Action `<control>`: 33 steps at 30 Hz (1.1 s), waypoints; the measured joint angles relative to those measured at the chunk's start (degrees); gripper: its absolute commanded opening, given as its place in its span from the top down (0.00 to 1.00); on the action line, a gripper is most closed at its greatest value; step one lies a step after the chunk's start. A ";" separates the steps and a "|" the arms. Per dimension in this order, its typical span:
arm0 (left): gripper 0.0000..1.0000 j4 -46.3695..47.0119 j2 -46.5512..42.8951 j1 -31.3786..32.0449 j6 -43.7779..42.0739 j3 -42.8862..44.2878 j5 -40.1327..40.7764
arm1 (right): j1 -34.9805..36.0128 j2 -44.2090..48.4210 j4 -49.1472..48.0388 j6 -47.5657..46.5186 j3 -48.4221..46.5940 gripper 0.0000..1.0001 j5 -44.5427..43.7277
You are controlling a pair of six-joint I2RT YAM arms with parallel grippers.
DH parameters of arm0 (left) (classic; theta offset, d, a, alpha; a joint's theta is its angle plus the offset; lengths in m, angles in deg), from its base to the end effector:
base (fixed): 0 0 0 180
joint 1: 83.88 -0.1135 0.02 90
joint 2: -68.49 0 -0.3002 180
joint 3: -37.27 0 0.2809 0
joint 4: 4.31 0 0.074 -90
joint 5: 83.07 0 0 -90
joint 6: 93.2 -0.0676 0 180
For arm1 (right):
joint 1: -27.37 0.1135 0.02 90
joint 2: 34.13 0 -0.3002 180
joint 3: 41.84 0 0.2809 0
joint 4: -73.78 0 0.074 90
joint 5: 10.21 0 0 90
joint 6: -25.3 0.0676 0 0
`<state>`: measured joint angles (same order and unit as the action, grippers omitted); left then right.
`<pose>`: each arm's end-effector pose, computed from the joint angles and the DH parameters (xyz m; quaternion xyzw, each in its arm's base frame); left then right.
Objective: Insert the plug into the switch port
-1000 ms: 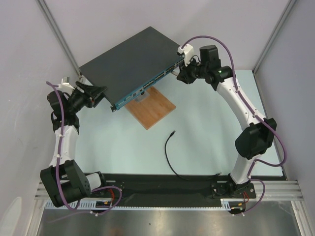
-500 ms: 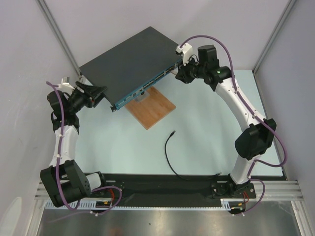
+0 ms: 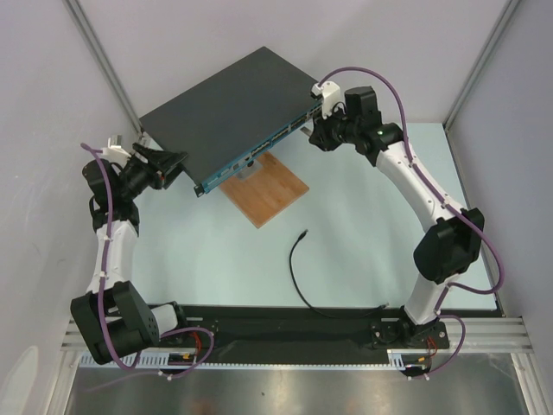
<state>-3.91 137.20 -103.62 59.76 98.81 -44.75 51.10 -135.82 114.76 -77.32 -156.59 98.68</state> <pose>0.3048 0.0530 0.3445 -0.2272 0.6964 -0.5231 0.4357 0.4273 0.2117 0.4064 -0.3440 0.7766 0.1892 0.4926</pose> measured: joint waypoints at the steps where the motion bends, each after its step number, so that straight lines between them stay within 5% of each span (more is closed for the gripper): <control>1: 1.00 0.00 0.02 0.00 0.00 0.00 0.00 | -0.02 0.04 -0.11 0.28 0.07 1.00 -0.11; 33: 1.00 0.00 0.02 -0.02 0.00 0.02 0.00 | -0.11 0.87 -0.66 1.66 -1.03 1.00 1.11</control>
<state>-3.91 137.22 -103.65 59.76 98.84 -44.75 50.99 -134.94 114.10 -75.66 -157.61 99.80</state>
